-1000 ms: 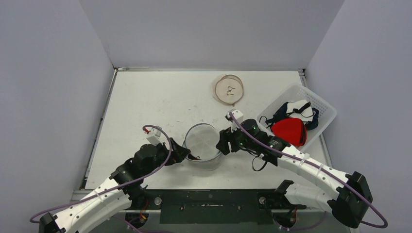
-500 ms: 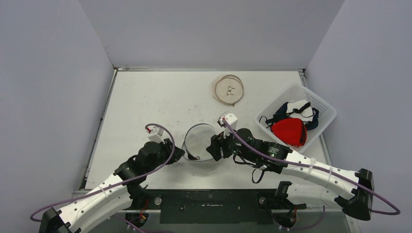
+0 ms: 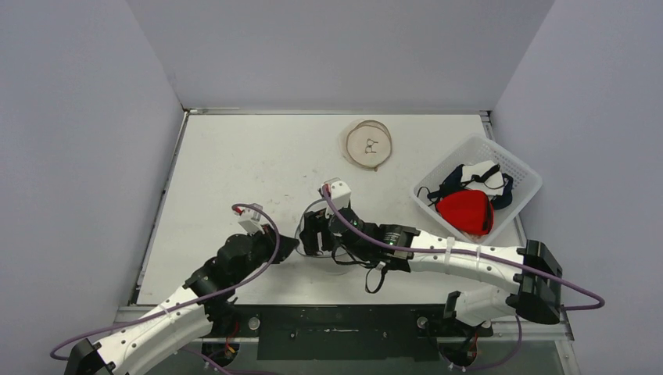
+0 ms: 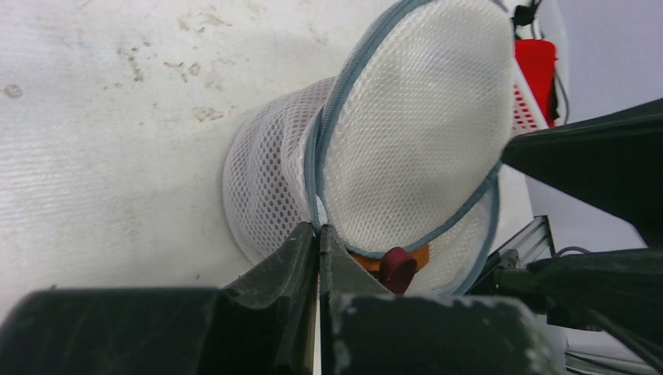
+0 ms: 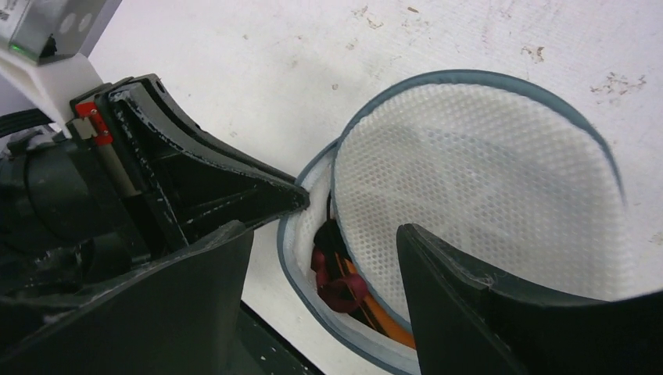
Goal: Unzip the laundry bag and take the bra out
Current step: Open the laundry bag at the center of the board.
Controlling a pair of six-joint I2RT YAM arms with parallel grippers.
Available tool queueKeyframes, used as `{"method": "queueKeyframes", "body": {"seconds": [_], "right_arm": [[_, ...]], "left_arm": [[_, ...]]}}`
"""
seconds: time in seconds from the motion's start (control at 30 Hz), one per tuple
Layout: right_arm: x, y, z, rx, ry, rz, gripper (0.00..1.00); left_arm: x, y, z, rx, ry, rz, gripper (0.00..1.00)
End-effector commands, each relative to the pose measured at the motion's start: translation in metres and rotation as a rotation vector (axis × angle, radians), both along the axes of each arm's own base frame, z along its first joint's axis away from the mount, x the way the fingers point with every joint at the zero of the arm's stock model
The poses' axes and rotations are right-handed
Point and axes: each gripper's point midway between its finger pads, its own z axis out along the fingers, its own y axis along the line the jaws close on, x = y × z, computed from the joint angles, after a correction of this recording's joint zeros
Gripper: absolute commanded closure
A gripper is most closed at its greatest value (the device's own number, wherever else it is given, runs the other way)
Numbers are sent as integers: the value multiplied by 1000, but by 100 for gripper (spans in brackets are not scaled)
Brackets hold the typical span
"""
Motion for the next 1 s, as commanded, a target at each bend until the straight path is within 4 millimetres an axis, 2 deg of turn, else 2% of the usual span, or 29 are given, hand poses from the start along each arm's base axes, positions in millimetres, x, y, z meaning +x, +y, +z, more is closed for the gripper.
{"method": "queueKeyframes", "body": {"seconds": [0.0, 0.17, 0.4, 0.53, 0.7, 0.97], "right_arm": [[15, 18, 28, 143, 5, -143, 29], [22, 15, 14, 120, 25, -242, 25], [36, 5, 3, 148, 44, -398, 26], [46, 1, -2, 156, 55, -453, 27], [57, 1, -15, 141, 88, -475, 33], [55, 10, -20, 114, 97, -462, 35]], "left_arm": [[7, -18, 48, -148, -173, -56, 100], [5, -24, 54, -167, -205, -85, 100], [1, -31, 42, -153, -199, -118, 100], [-2, -34, 42, -157, -207, -130, 100], [-2, -36, 47, -148, -228, -142, 100], [-4, -37, 46, -140, -229, -148, 100]]}}
